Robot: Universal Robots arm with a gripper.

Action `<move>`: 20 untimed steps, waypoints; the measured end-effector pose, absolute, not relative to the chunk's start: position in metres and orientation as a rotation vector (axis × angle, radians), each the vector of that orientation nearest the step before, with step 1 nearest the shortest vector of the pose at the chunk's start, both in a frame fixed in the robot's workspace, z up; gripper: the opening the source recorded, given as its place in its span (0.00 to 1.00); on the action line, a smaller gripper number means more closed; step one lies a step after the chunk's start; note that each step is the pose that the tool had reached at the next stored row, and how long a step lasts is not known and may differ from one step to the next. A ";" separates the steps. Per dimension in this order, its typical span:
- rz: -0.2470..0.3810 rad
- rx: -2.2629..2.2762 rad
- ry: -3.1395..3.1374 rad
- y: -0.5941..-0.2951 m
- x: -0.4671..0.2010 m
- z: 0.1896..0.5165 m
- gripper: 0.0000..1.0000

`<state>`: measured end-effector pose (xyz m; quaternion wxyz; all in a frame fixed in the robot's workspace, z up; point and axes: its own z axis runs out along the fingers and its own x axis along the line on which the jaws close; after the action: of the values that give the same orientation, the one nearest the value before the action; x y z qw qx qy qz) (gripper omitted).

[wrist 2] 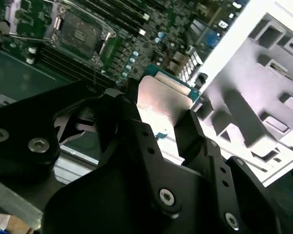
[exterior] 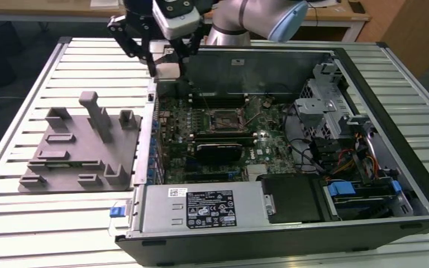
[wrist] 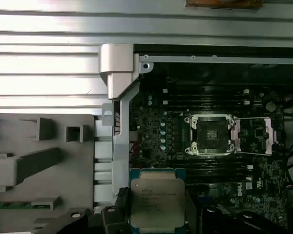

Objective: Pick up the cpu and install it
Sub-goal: 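Pick up the cpu and move it towards the insertion slot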

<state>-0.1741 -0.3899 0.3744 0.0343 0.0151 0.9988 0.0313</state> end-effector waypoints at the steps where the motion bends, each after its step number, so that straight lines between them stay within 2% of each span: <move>1: 0.096 0.046 3.072 -0.390 -0.170 0.374 0.54; 20: 0.096 0.047 3.080 -0.388 -0.113 0.349 0.54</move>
<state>-0.1130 -0.3881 0.3488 0.0299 0.0153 0.9990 0.0312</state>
